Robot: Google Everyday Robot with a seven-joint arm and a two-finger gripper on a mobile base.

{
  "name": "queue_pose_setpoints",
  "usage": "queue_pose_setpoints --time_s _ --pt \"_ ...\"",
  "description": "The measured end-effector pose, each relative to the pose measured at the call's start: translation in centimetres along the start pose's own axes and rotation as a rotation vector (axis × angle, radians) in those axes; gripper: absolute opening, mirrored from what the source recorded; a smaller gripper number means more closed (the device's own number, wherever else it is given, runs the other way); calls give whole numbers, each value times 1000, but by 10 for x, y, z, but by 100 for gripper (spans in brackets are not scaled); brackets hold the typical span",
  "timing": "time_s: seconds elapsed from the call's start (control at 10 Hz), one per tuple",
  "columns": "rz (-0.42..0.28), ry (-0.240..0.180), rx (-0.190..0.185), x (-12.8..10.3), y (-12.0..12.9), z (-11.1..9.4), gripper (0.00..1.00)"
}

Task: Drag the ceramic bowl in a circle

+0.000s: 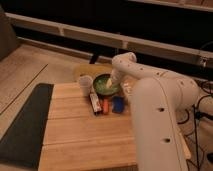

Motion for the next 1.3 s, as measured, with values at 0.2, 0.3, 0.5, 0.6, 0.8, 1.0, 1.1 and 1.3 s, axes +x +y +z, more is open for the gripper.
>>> queue_pose_setpoints --time_s 0.2,0.3,0.5,0.6,0.8,1.0,1.1,1.3 --pt "25 23 -3 3 -8 8 65" --pt "39 33 -9 5 -11 12 65" --pt "62 47 -19 6 -17 17 65" --pt "69 53 -22 6 -19 19 64" --pt "56 62 -11 6 -25 22 47" --pt "39 66 -2 5 -27 23 28" --pt "35 67 0 4 -28 23 17" --pt "21 77 6 4 -26 19 1"
